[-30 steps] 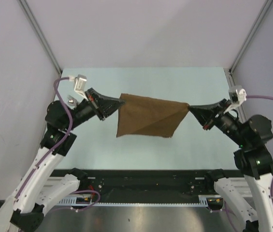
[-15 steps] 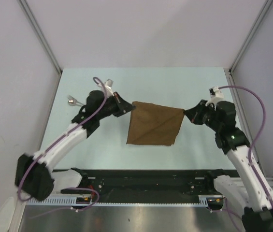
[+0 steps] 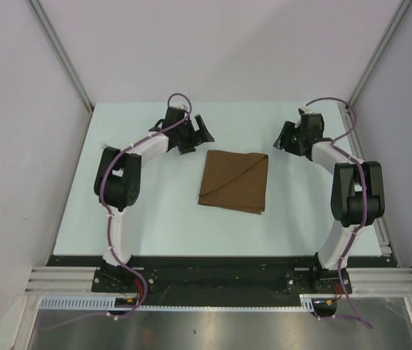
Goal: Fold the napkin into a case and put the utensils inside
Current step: Place the upper triangle-folded napkin at the center of the board, then smooth out the upper triangle-folded napkin at the center of the board.
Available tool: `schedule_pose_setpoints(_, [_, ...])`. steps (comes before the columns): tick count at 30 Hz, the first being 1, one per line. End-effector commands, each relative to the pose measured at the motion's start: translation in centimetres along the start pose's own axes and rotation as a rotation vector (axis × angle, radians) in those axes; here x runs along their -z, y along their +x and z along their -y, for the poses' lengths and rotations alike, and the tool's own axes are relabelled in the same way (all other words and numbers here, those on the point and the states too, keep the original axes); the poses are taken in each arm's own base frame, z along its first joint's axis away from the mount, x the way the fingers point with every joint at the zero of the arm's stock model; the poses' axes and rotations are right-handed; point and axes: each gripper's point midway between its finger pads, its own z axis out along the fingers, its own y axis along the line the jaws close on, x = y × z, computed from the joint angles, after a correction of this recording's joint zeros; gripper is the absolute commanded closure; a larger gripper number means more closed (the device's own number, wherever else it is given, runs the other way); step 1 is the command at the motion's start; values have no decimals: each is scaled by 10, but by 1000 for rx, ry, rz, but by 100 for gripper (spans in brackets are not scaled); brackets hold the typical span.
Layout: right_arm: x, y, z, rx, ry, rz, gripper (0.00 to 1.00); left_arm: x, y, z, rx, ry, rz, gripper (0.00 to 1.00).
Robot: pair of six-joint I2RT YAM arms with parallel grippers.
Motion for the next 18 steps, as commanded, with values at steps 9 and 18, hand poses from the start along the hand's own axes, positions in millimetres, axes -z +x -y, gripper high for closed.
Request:
schedule_pose_setpoints(9, [66,79,-40,-17,-107,-187,35,98,67,3,-63,91,-66,13])
schedule_pose_setpoints(18, [109,155,-53,1,-102,-269,44,106,143,-5,-54,148,-180,9])
